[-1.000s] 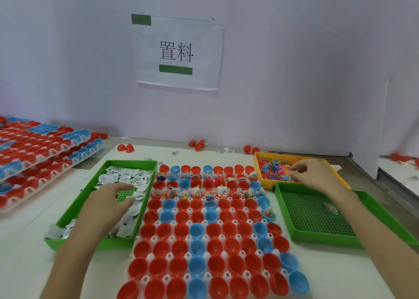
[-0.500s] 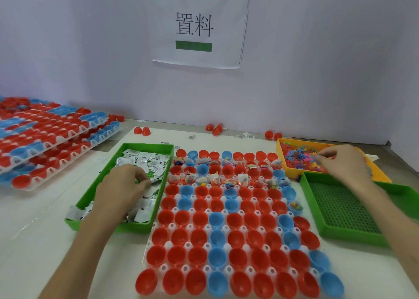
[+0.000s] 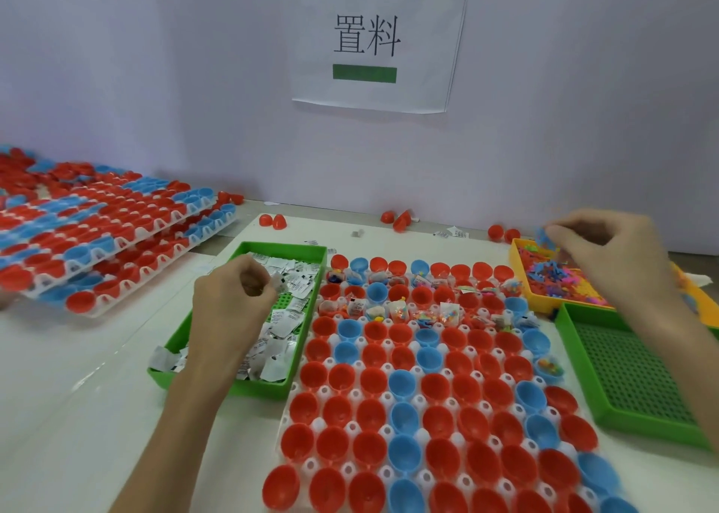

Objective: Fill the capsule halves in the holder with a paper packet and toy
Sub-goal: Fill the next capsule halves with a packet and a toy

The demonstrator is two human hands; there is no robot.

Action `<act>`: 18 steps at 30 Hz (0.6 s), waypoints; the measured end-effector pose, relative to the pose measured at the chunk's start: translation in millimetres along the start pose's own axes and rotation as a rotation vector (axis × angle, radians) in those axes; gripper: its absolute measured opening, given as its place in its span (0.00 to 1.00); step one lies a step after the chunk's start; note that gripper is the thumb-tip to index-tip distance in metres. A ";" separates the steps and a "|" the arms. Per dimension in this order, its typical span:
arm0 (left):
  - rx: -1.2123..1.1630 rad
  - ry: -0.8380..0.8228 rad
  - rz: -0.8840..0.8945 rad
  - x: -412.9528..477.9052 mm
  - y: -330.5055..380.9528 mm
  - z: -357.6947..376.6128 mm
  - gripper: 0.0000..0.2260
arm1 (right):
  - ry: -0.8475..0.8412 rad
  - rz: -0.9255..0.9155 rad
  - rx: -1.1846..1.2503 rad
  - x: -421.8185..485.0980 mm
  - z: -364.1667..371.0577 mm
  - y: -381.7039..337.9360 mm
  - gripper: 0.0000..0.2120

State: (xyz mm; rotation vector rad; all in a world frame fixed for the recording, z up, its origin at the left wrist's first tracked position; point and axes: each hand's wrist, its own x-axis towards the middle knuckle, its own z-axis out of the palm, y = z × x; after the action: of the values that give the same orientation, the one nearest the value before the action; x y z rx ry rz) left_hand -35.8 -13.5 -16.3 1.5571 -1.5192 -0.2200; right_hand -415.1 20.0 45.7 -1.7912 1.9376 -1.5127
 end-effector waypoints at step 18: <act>-0.566 -0.045 -0.135 -57.5 54.6 -37.6 0.09 | -0.383 -0.076 0.346 -47.6 29.8 -90.1 0.05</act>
State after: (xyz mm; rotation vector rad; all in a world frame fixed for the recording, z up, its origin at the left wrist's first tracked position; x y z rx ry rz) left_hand -61.2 63.9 16.4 1.1993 -1.2405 -0.7016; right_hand -318.4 57.6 68.2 -1.8450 1.3562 -1.3046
